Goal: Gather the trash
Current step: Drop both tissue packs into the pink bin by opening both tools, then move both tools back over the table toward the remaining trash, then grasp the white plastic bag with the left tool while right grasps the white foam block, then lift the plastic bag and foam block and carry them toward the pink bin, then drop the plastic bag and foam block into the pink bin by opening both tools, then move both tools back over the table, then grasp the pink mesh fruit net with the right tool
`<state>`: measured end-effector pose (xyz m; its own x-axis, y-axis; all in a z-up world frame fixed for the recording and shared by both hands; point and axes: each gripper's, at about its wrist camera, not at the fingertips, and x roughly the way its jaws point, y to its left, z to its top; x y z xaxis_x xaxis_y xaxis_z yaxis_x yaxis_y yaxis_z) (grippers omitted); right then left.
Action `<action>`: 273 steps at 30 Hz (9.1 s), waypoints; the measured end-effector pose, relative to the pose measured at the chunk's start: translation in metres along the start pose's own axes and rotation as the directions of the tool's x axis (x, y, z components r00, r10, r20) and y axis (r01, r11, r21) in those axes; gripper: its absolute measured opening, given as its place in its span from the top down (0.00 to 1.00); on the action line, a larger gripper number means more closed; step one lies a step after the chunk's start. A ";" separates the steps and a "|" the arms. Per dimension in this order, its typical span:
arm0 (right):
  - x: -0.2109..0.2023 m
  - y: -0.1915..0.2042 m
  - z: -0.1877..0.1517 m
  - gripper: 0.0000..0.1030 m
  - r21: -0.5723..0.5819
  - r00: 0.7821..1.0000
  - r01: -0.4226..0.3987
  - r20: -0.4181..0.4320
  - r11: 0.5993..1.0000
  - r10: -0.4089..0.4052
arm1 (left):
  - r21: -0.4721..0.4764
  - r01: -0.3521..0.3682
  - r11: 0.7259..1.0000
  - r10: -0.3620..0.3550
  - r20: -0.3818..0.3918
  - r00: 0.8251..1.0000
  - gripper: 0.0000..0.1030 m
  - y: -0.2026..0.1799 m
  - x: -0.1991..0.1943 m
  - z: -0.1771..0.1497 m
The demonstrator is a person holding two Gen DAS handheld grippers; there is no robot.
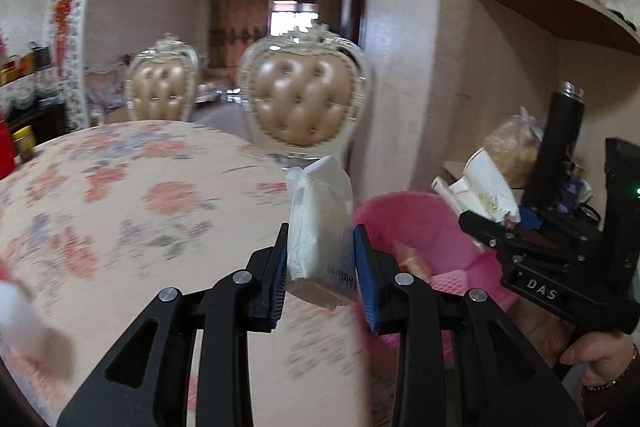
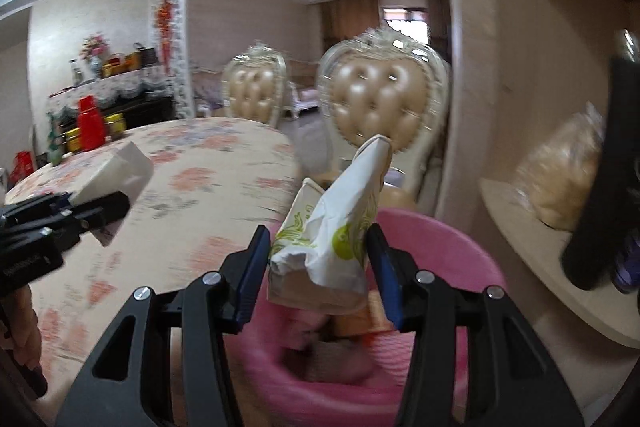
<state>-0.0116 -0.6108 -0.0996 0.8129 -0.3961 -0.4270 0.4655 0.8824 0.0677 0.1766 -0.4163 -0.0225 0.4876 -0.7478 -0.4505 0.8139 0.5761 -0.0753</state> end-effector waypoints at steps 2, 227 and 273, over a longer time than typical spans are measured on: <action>0.005 -0.018 -0.005 0.52 0.024 1.000 0.019 -0.019 1.000 -0.019 | 0.013 0.030 0.999 -0.030 -0.014 0.999 0.70 -0.013 0.015 0.005; -0.008 -0.030 0.033 0.14 0.085 0.998 -0.045 0.051 0.995 0.040 | -0.123 -0.181 0.976 0.182 0.000 0.983 0.10 0.038 0.007 0.001; 0.144 0.500 0.016 0.09 -0.305 0.756 -0.634 -0.437 0.710 0.487 | -0.468 -0.724 0.506 0.747 -0.181 0.640 0.09 0.400 -0.230 -0.104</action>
<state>0.3436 -0.2310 -0.1133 0.6883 0.2412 -0.6842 -0.2915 0.9556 0.0436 0.3573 0.0207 -0.0413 0.8627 0.0119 -0.5057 -0.0889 0.9877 -0.1285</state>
